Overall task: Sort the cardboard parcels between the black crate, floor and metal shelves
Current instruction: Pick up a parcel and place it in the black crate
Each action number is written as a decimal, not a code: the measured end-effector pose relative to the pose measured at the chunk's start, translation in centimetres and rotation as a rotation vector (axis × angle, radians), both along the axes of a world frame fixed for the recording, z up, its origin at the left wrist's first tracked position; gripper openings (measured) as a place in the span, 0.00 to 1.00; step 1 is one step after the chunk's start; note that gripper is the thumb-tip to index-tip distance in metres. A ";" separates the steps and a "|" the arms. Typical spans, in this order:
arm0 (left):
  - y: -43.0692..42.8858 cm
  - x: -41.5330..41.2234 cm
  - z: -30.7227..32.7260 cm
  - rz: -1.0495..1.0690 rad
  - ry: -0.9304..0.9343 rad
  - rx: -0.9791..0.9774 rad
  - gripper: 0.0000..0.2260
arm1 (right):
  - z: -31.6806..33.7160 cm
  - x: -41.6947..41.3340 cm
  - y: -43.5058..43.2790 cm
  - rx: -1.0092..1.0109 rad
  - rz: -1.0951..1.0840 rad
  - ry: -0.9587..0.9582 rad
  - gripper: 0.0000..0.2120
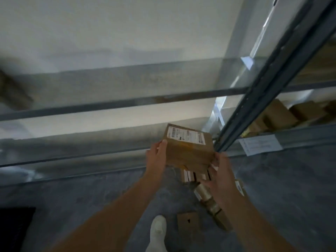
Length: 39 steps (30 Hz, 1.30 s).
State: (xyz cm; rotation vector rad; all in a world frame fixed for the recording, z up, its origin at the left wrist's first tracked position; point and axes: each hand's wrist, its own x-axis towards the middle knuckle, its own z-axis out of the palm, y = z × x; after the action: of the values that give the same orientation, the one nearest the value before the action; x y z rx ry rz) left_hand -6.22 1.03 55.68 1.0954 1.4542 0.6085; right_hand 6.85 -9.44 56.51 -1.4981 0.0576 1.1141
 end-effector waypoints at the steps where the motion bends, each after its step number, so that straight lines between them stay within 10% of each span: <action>1: -0.6 -0.6 2.4 0.020 -0.024 0.072 0.19 | 1.8 -1.0 -0.6 0.036 -0.009 -0.009 0.19; 17: -1.2 -10.9 34.7 0.086 -0.123 0.918 0.11 | 30.9 -7.7 2.6 0.514 0.307 -0.350 0.19; 39: 3.0 -37.3 41.3 0.092 -0.127 0.985 0.09 | 41.6 -28.3 11.2 0.493 0.555 -0.368 0.24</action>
State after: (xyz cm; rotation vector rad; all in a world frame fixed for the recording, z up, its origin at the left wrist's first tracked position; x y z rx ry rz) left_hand -43.49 4.07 96.95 1.6867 1.0780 1.5189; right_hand -21.42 1.81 98.11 -1.2657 -0.8728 1.1480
